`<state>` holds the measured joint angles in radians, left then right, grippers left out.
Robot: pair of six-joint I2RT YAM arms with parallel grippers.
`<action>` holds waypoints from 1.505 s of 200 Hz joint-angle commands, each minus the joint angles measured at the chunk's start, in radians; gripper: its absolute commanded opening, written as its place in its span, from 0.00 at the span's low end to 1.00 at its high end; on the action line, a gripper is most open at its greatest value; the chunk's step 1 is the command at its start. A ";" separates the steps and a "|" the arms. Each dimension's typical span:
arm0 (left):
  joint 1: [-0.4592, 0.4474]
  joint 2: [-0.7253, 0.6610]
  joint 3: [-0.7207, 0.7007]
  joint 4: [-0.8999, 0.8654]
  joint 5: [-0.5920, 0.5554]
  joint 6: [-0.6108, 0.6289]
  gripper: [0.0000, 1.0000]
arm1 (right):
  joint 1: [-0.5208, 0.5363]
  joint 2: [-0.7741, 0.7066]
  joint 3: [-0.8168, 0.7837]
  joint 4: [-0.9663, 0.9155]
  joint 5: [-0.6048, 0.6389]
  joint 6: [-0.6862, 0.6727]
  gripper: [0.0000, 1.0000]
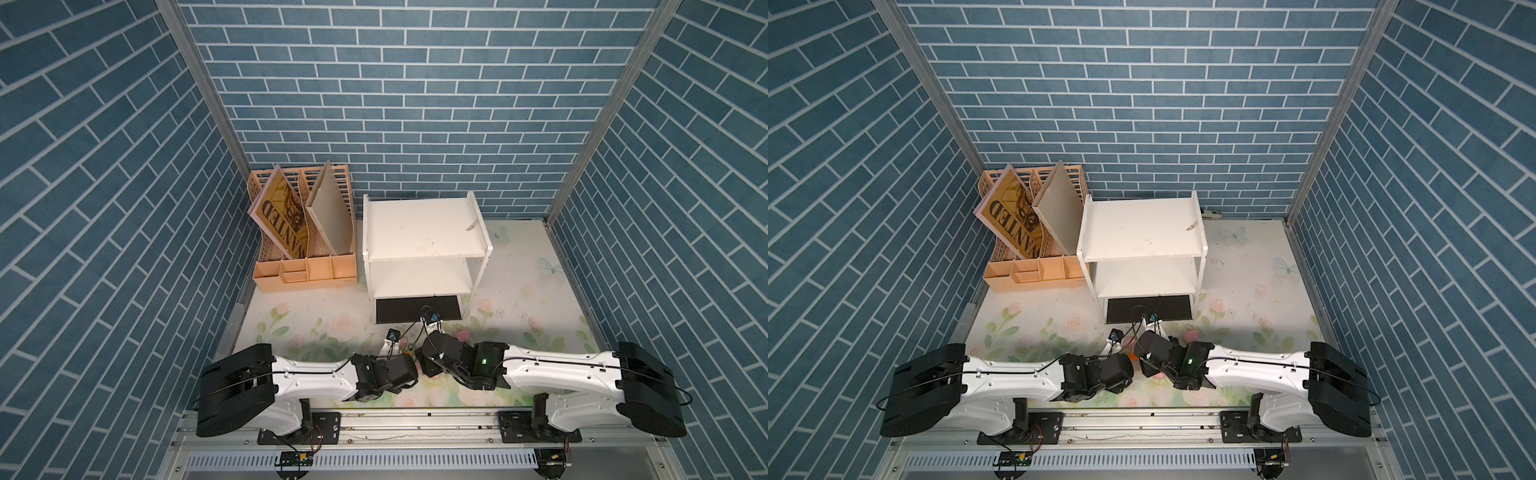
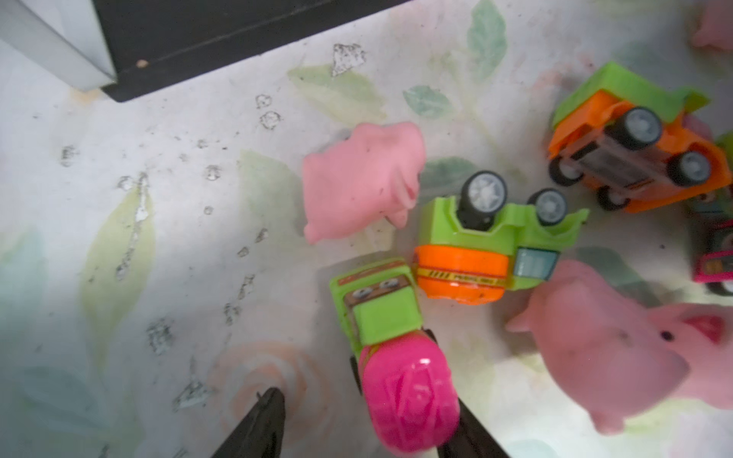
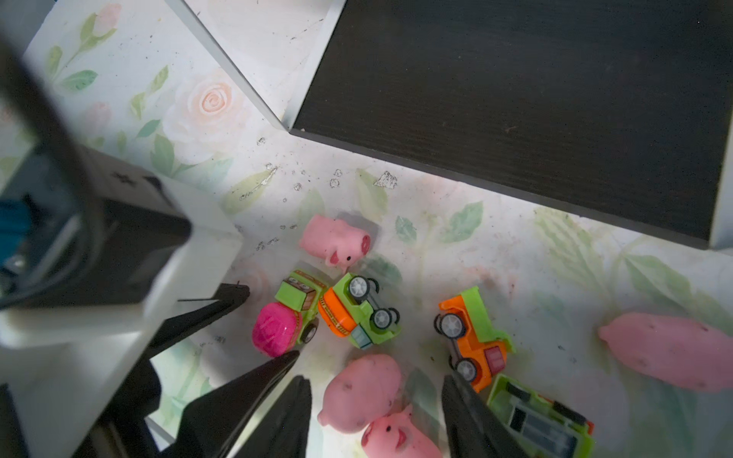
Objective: Organize plastic toys on shelves
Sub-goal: Adjust the plastic toy at the center of the board.
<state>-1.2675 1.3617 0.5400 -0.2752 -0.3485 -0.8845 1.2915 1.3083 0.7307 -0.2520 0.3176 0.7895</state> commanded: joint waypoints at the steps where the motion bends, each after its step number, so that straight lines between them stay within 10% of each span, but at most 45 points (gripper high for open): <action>1: -0.005 -0.049 -0.025 -0.074 -0.071 -0.034 0.62 | 0.007 -0.006 0.035 -0.027 0.014 0.027 0.57; 183: 0.342 -0.228 -0.201 0.278 0.160 0.126 0.78 | 0.006 0.161 0.142 0.008 -0.108 -0.215 0.59; 301: 0.457 -0.520 -0.186 -0.005 0.077 0.121 0.78 | -0.007 0.476 0.446 -0.088 -0.061 -0.062 0.53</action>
<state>-0.8272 0.9043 0.3447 -0.1715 -0.2386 -0.7681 1.2861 1.7309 1.1194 -0.2764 0.2394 0.6224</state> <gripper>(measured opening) 0.782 0.549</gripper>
